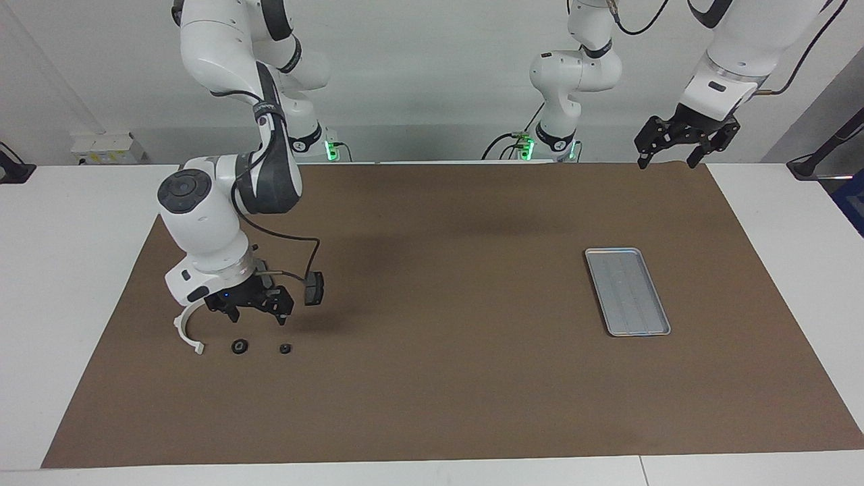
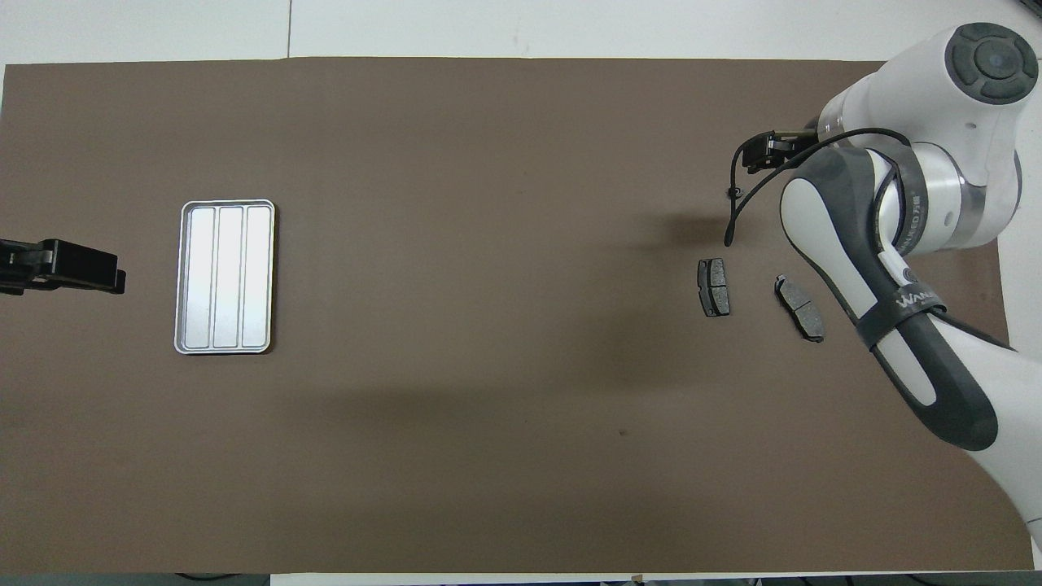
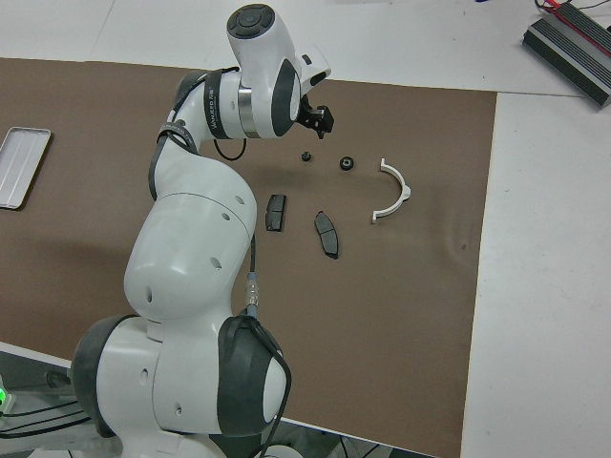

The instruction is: Place bearing gear from tray to pile

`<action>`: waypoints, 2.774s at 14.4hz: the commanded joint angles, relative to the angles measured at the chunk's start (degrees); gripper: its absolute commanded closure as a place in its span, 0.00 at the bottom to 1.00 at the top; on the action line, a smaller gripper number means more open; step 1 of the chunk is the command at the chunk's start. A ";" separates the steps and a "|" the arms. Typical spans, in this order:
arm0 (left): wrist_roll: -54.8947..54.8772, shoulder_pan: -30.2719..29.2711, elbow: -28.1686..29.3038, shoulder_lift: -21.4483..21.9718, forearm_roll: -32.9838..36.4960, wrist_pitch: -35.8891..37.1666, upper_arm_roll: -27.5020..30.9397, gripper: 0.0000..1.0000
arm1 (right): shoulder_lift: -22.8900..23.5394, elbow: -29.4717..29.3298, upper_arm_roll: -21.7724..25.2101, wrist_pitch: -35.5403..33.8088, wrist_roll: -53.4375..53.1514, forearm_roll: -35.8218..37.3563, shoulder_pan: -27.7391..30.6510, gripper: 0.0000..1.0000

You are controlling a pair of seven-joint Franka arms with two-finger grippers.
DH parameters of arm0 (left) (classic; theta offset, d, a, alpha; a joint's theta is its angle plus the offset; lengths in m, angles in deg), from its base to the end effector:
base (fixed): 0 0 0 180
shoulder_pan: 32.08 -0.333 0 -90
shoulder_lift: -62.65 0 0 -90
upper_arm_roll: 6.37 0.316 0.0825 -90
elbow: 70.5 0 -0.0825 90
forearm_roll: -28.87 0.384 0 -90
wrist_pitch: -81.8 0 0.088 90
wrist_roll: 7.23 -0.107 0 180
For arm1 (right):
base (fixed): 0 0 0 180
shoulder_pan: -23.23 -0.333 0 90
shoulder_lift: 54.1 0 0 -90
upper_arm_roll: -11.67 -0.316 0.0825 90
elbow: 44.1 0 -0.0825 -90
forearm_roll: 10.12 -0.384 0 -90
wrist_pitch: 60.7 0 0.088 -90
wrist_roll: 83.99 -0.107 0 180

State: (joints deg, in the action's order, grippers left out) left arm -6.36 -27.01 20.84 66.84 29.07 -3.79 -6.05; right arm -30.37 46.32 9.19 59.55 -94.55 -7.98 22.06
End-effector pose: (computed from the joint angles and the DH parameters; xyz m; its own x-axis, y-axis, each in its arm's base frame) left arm 0.5219 -0.0428 0.6463 0.9974 -0.0674 -0.0272 -0.0675 -0.9977 -0.0035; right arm 0.6846 0.0380 0.4104 0.9883 -0.1074 0.1078 -0.1077 -0.9942 -0.0031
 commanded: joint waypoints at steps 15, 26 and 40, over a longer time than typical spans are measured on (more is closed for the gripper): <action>0.10 0.64 0.33 0.38 -0.73 0.60 0.73 0.00 | -31.37 8.63 -0.86 -29.61 1.59 -6.19 1.35 0.00; 0.10 0.64 0.33 0.38 -0.73 0.60 0.73 0.00 | -32.00 8.72 -1.03 -32.89 1.85 -5.22 3.37 0.00; 0.10 0.64 0.33 0.38 -0.73 0.60 0.73 0.00 | -27.86 5.90 -4.72 -29.37 2.82 -0.24 5.84 0.00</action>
State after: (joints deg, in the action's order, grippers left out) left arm -6.36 -27.01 20.84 66.84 29.07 -3.79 -6.05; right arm -57.81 52.11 5.32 29.17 -93.42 -11.13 27.14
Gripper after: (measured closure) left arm 0.000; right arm 0.000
